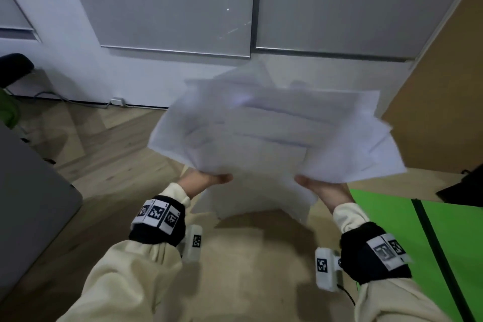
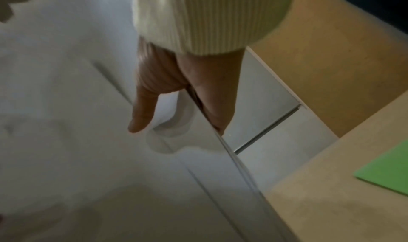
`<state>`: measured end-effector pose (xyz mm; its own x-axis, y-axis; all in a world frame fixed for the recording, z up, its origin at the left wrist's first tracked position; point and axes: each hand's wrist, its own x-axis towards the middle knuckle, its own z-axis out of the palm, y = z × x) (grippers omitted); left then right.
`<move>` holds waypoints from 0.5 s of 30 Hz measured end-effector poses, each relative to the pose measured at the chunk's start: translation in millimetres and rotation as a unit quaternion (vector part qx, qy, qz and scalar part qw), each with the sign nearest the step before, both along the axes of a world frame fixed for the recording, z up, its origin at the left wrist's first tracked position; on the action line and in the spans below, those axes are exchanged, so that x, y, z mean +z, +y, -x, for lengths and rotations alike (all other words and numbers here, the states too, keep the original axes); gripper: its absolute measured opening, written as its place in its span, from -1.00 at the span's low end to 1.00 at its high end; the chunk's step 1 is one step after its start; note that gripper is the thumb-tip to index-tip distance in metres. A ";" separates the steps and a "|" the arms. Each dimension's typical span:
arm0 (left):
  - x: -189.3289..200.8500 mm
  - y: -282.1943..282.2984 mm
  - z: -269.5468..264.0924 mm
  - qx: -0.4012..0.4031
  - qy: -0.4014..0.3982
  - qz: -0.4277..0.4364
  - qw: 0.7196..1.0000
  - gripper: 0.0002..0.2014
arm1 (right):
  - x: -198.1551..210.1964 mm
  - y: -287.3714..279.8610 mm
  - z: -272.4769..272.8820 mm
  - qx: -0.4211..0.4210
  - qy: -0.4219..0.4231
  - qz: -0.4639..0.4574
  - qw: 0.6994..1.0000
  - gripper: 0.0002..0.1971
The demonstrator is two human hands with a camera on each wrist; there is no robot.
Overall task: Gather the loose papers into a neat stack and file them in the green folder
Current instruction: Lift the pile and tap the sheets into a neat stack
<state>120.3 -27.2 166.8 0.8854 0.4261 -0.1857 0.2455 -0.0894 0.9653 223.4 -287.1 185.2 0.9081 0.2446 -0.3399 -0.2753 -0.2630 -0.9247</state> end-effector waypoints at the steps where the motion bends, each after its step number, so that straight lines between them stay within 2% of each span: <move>1: -3.1 -1.4 -1.6 -0.015 0.010 0.003 1.000 -0.35 | -0.5 3.5 2.3 -0.005 0.003 -0.012 1.000 -0.85; 3: -2.8 0.8 -3.2 -0.009 0.019 0.018 1.000 -0.46 | -3.2 4.3 -1.9 -0.038 -0.010 -0.010 0.999 -0.82; 5: 1.3 7.1 -2.4 0.014 0.013 0.019 1.000 -0.47 | -5.3 -1.5 -11.2 -0.061 -0.043 -0.026 0.997 -0.59; 6: 3.0 10.1 -2.9 0.019 0.007 0.022 1.000 -0.45 | -5.3 -3.7 -14.8 -0.049 -0.049 -0.022 0.997 -0.54; 9: 9.3 2.7 -10.3 -0.003 -0.006 0.008 1.000 -0.47 | -2.7 4.8 -14.7 0.024 -0.061 0.021 0.998 -0.69; 10: 11.1 -2.1 -13.8 -0.016 -0.008 -0.006 1.000 -0.51 | -2.0 9.7 -14.3 0.025 -0.079 0.016 0.996 -0.69; 13: 15.5 -3.4 -17.0 -0.008 -0.032 -0.001 0.999 -0.55 | 3.6 10.5 -16.3 -0.041 -0.102 -0.034 0.993 -0.58; 15: 14.3 2.8 -14.2 -0.003 -0.041 0.005 0.999 -0.51 | 4.6 1.9 -15.7 -0.007 -0.090 -0.033 0.995 -0.67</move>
<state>134.5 -24.4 181.1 0.9006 0.4185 -0.1174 0.1654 -0.0802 0.9830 239.1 -285.2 189.8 0.9566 0.2475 -0.1541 -0.1060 -0.1972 -0.9746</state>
